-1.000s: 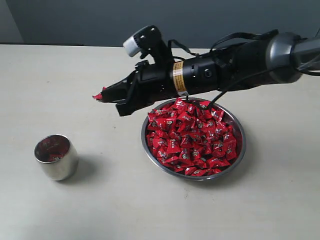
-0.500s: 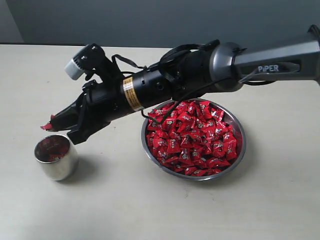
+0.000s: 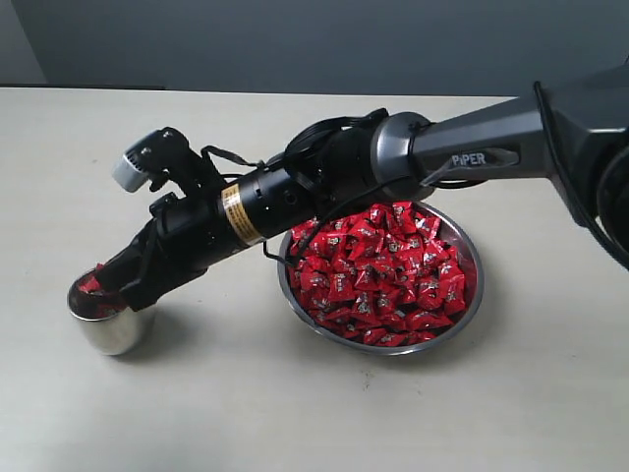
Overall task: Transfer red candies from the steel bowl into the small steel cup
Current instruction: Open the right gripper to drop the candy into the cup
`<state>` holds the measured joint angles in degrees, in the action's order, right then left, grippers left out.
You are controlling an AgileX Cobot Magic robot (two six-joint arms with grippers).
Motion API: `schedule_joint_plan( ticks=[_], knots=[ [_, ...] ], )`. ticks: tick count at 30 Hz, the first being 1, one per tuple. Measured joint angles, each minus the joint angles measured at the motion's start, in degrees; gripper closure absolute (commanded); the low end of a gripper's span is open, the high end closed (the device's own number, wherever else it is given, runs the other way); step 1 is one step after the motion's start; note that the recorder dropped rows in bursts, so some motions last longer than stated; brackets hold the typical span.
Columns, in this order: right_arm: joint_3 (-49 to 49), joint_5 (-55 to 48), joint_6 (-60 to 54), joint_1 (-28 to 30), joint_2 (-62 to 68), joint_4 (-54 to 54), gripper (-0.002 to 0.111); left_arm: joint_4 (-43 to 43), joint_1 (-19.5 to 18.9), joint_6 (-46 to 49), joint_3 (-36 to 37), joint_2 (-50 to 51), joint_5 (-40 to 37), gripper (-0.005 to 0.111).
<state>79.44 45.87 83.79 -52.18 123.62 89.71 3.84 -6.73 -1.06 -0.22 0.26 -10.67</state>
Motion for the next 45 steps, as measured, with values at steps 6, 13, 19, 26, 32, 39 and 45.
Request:
schedule_joint_plan(
  ticks=[6, 13, 19, 26, 32, 39, 45],
  knots=[
    [1.32, -0.19, 0.48, 0.0, 0.14, -0.49, 0.109, 0.0, 0.0, 0.0, 0.0, 0.0, 0.0, 0.106],
    [3.44, -0.39, 2.94, -0.15, 2.12, -0.36, 0.109, 0.0, 0.0, 0.0, 0.0, 0.0, 0.0, 0.106],
    [3.79, -0.68, 3.31, -1.16, 2.86, -0.05, 0.109, 0.0, 0.0, 0.0, 0.0, 0.0, 0.0, 0.106],
    [3.93, -1.06, 3.41, -1.63, 3.09, -0.05, 0.109, 0.0, 0.0, 0.0, 0.0, 0.0, 0.0, 0.106],
    [3.93, -2.97, 3.76, -1.63, 3.09, -0.05, 0.109, 0.0, 0.0, 0.0, 0.0, 0.0, 0.0, 0.106],
    [3.93, -3.43, 4.55, -1.63, 3.09, -0.05, 0.109, 0.0, 0.0, 0.0, 0.0, 0.0, 0.0, 0.106],
    [3.93, -3.58, 4.63, -1.63, 3.09, 0.1, 0.109, 0.0, 0.0, 0.0, 0.0, 0.0, 0.0, 0.106]
  ],
)
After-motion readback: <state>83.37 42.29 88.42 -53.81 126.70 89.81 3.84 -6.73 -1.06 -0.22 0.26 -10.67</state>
